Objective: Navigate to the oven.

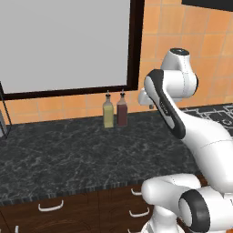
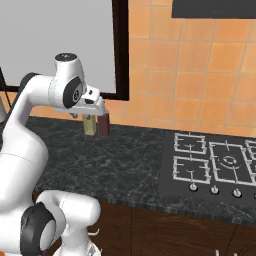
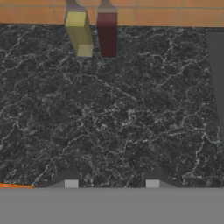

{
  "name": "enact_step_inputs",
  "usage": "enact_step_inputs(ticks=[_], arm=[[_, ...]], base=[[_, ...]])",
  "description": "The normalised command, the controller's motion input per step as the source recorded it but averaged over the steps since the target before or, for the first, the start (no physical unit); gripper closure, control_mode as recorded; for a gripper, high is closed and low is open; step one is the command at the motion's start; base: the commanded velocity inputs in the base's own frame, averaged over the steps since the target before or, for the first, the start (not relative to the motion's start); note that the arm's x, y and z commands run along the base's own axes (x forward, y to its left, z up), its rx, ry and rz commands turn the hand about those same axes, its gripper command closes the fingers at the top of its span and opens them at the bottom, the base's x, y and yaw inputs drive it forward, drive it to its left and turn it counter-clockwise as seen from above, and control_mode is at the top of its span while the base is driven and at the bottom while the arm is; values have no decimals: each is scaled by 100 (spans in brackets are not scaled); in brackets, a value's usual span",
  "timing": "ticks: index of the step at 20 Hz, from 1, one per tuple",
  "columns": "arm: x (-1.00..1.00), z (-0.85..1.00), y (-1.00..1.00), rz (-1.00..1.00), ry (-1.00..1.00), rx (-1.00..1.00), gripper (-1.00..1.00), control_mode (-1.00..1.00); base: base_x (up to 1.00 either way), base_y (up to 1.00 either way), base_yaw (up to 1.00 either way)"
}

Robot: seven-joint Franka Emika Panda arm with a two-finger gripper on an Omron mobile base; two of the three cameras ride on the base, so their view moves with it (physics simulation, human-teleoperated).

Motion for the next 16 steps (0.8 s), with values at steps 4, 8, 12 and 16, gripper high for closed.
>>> enact_step_inputs(ticks=[4,8,12,16], arm=[[-69,0,0,0,0,0,-100,-100],[-95,-2,3,6,0,0,-100,-100],[-82,-9,0,0,-6,0,-100,-100],[-63,-20,-13,0,-7,0,-100,-100]], base=[[0,0,0],[0,0,0],[0,0,0],[0,0,0]])
